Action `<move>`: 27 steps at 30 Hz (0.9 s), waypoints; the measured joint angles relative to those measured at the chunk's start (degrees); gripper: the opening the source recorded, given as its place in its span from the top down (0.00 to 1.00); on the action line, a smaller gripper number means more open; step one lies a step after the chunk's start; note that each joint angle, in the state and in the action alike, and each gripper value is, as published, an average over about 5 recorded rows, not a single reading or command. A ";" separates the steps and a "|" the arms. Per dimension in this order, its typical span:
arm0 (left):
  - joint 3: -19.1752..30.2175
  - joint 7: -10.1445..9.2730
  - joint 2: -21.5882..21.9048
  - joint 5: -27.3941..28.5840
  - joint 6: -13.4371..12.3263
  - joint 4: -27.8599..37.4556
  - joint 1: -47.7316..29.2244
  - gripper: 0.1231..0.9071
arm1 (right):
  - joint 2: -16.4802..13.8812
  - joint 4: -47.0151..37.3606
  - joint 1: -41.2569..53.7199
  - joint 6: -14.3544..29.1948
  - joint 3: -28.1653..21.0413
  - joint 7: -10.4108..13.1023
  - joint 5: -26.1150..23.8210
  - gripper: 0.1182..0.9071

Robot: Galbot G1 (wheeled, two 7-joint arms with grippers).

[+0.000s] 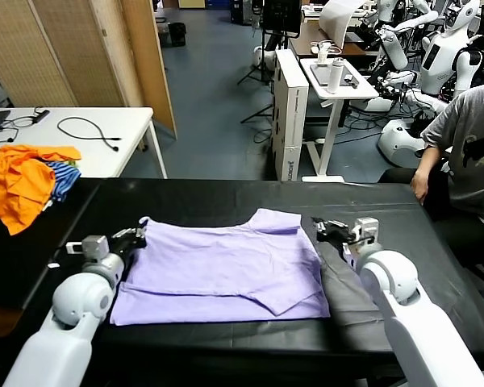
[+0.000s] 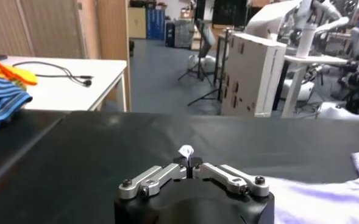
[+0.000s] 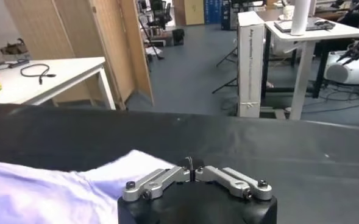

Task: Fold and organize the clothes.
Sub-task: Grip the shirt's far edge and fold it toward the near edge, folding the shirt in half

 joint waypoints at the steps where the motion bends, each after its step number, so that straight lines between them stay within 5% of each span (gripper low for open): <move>1: -0.21 0.11 -0.13 0.17 -0.16 -0.61 0.46 0.96 | -0.12 0.85 -0.82 -0.05 0.26 0.00 0.00 0.97; 9: -0.57 1.09 -0.91 2.35 -1.42 -2.63 3.20 0.96 | 0.51 2.94 -2.70 -1.39 0.14 1.43 0.34 0.94; 12: -0.07 0.95 -1.16 2.80 -1.56 -1.86 2.78 0.96 | 1.00 2.31 -1.75 -1.82 -0.37 1.70 0.35 0.77; 20: 0.36 1.20 -1.32 2.86 -1.62 0.35 1.95 0.94 | 1.77 -1.22 1.71 -2.67 -1.64 2.23 1.15 0.15; 23: 0.47 1.32 -1.34 2.99 -1.62 0.49 2.12 0.95 | 2.08 -2.97 3.35 -3.00 -2.44 2.21 1.48 0.02; 27: 0.83 1.36 -1.58 3.32 -1.54 0.84 2.09 0.95 | 2.65 -5.56 5.61 -3.24 -3.71 2.26 1.96 0.01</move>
